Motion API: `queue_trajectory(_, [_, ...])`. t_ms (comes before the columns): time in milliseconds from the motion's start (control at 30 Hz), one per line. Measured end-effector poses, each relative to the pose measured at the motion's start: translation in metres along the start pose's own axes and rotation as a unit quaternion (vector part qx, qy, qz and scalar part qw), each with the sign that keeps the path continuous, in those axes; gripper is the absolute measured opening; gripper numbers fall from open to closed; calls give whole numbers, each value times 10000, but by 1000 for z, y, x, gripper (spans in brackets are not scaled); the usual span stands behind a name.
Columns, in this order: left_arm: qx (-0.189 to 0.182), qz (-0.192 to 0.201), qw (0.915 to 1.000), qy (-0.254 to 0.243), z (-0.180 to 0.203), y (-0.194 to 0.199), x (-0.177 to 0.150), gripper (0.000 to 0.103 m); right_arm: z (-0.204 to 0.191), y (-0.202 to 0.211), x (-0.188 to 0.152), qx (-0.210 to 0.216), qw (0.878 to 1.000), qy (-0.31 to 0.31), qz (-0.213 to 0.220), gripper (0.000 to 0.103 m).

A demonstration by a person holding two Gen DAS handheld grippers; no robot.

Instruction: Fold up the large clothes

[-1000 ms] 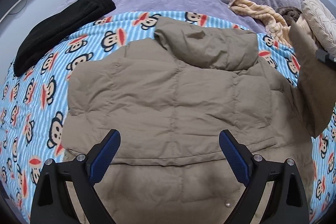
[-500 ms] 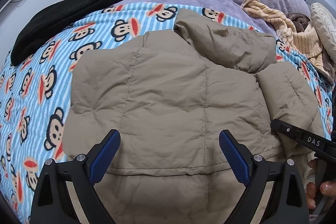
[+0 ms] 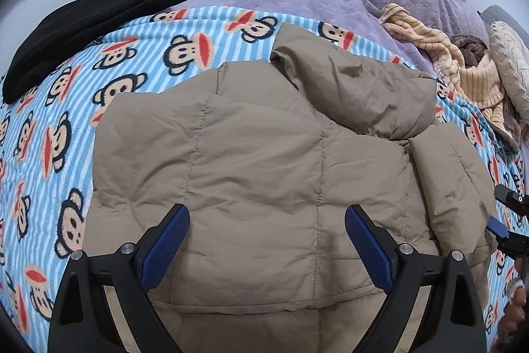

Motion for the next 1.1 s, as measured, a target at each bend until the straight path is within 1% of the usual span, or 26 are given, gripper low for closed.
queue_trajectory(67, [-179, -53, 9998, 41, -3, 1, 2, 95, 20, 5, 6, -9, 9991, -403, 140, 76])
queue_trajectory(100, [-361, -113, 9992, 117, -3, 1, 3, 95, 30, 5, 9, 51, 9974, -690, 221, 76])
queue_trajectory(133, [-582, -187, 9979, 233, -4, 2, 3, 95, 36, 4, 13, 144, 9952, -924, 303, 67])
queue_trajectory(200, [-990, -315, 9936, 454, -6, 4, 4, 95, 39, -2, 23, 270, 9917, -1203, 379, 18])
queue_trajectory(233, [-1176, -374, 9909, 537, -8, 5, 5, 95, 33, -5, 28, 285, 9922, -1133, 424, 14])
queue_trajectory(267, [-1321, -416, 9886, 598, -8, 7, 5, 95, 24, -7, 33, 282, 9937, -980, 458, 13])
queue_trajectory(300, [-1465, -460, 9860, 654, -9, 8, 5, 95, 9, -9, 38, 282, 9962, -685, 467, 13])
queue_trajectory(367, [-1738, -549, 9802, 775, -11, 11, 6, 95, -36, -17, 45, 308, 9986, 131, 403, 12])
queue_trajectory(433, [-2026, -636, 9728, 925, -14, 15, 7, 95, -76, -26, 42, 330, 9947, 932, 265, 12])
queue_trajectory(500, [-2253, -715, 9655, 1092, -18, 19, 8, 95, -111, -38, 29, 308, 9866, 1601, 89, 12])
queue_trajectory(533, [-2359, -752, 9619, 1163, -20, 20, 8, 95, -128, -48, 19, 281, 9805, 1946, -63, 12])
queue_trajectory(600, [-2576, -851, 9543, 1256, -22, 22, 9, 95, -151, -69, -4, 182, 9691, 2432, -373, 12])
queue_trajectory(667, [-2763, -946, 9479, 1273, -20, 22, 9, 95, -159, -86, -29, 23, 9595, 2732, -687, 13])
queue_trajectory(700, [-2847, -999, 9450, 1262, -19, 22, 9, 95, -160, -93, -38, -45, 9561, 2805, -846, 16])
queue_trajectory(767, [-3009, -1101, 9391, 1242, -13, 22, 9, 95, -156, -102, -51, -200, 9522, 2847, -1087, 17])
queue_trajectory(833, [-3099, -1221, 9352, 1204, -6, 20, 7, 95, -151, -101, -57, -175, 9518, 2799, -1238, 31])
queue_trajectory(900, [-3046, -1326, 9369, 1090, 2, 14, 4, 95, -143, -91, -56, -110, 9562, 2661, -1211, 59])
queue_trajectory(933, [-2974, -1364, 9395, 1012, 5, 11, 2, 95, -137, -83, -54, -91, 9598, 2560, -1148, 65])
queue_trajectory(967, [-2901, -1411, 9419, 936, 9, 7, -1, 95, -129, -74, -52, -61, 9635, 2445, -1089, 68])
queue_trajectory(1000, [-2851, -1467, 9431, 883, 12, 3, -3, 95, -119, -64, -50, -22, 9677, 2287, -1060, 68])
queue_trajectory(1067, [-2799, -1571, 9435, 825, 20, -4, -8, 95, -89, -45, -48, -32, 9779, 1826, -1013, 68])
queue_trajectory(1100, [-2764, -1609, 9442, 789, 23, -7, -10, 95, -65, -33, -49, -58, 9840, 1480, -990, 68])
Point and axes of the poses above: each gripper's, at about its wrist camera, not at the fingertips, and y roughly against the way its jaws point, z to its right, x to its top, the point moved 7 cm from there along -y, roughly the way its jaws point, and after that the axes turned 12 degrees about y, right-handed, at the moved point
